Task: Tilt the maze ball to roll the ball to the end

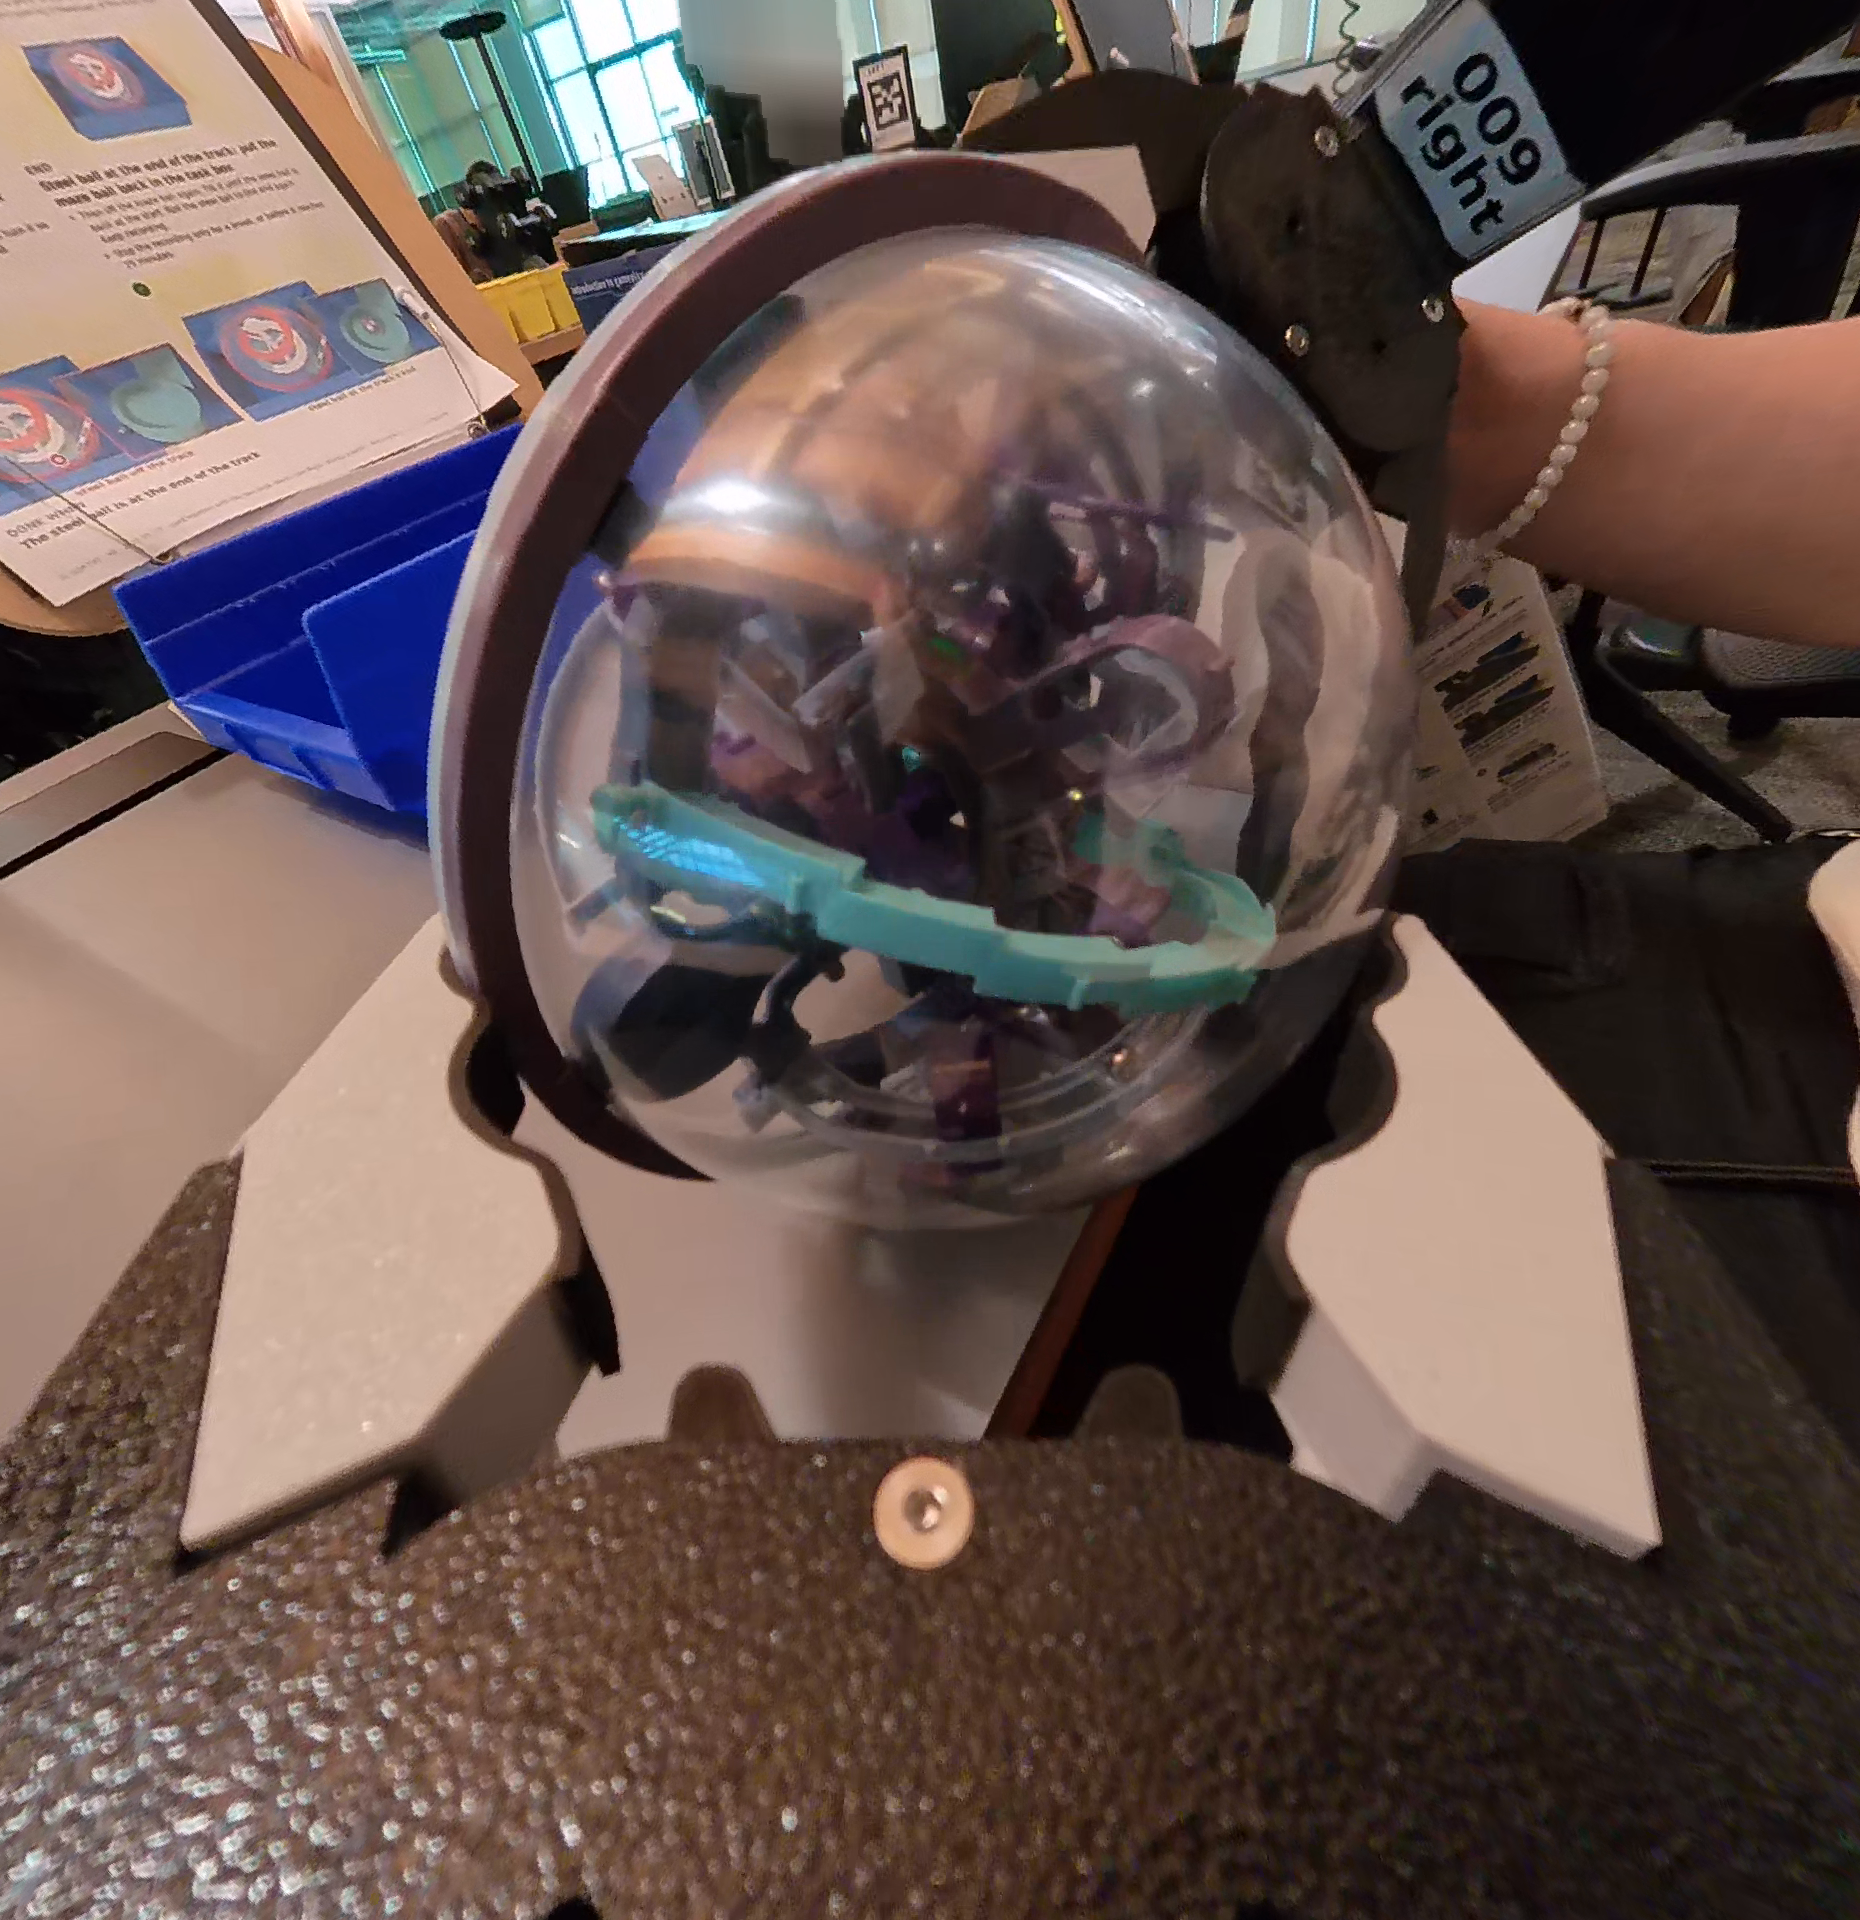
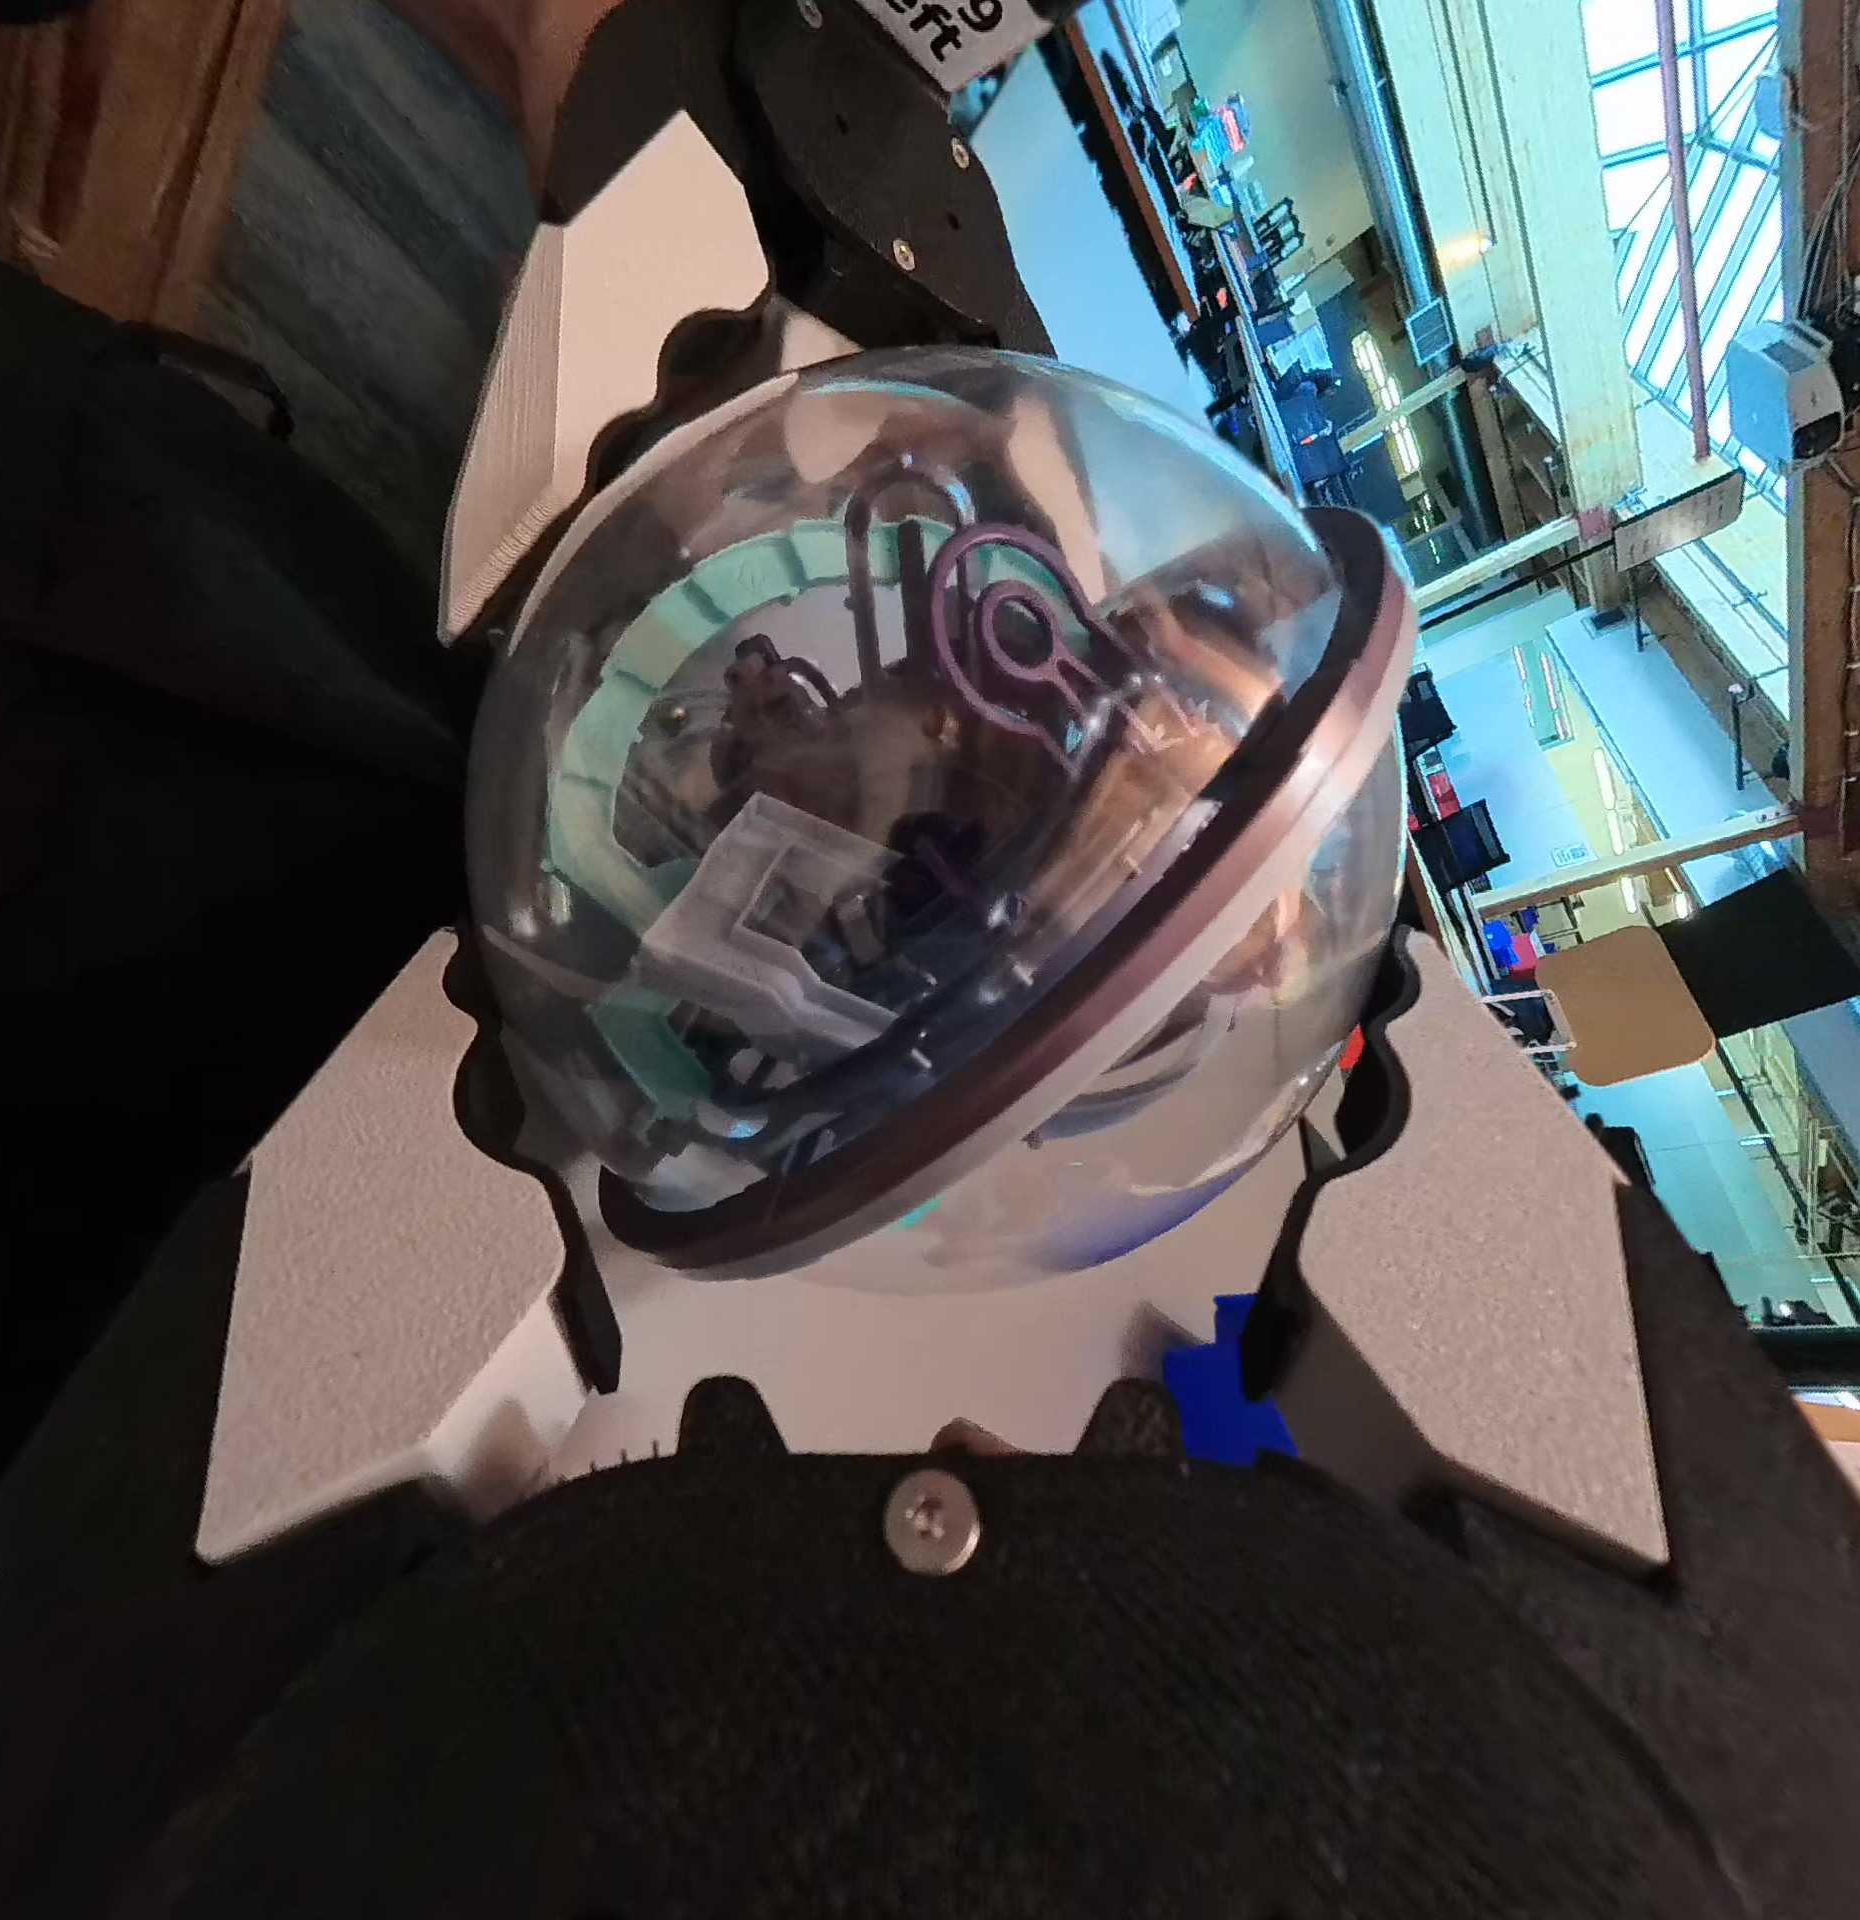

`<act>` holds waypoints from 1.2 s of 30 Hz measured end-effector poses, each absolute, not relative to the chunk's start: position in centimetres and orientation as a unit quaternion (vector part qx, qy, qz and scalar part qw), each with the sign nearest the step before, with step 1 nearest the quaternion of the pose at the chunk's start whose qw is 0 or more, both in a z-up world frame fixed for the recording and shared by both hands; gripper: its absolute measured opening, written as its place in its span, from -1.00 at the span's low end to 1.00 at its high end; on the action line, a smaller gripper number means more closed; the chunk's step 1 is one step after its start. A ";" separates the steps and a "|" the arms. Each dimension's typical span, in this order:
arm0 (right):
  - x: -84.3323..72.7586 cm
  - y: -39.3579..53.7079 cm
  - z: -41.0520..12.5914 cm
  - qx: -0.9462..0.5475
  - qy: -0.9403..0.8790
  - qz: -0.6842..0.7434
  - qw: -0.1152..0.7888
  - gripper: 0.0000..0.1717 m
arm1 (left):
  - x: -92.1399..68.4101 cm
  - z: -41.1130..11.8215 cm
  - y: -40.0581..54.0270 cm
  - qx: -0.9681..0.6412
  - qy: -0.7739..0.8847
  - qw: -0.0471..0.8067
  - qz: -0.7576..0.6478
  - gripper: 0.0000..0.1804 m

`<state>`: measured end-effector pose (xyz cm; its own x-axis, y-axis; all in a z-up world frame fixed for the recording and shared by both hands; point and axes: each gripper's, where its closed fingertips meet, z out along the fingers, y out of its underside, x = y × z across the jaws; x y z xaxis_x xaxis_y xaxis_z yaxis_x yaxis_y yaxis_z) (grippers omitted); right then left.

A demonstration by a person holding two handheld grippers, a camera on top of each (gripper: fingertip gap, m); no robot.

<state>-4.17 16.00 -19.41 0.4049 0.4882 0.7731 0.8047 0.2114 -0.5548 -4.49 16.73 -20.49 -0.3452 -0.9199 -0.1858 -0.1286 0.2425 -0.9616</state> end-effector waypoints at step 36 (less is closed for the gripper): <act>-3.9 16.6 -19.3 -0.630 -0.523 -0.096 0.566 0.83 | -4.1 -20.4 17.3 -0.410 0.648 0.399 -0.502 0.71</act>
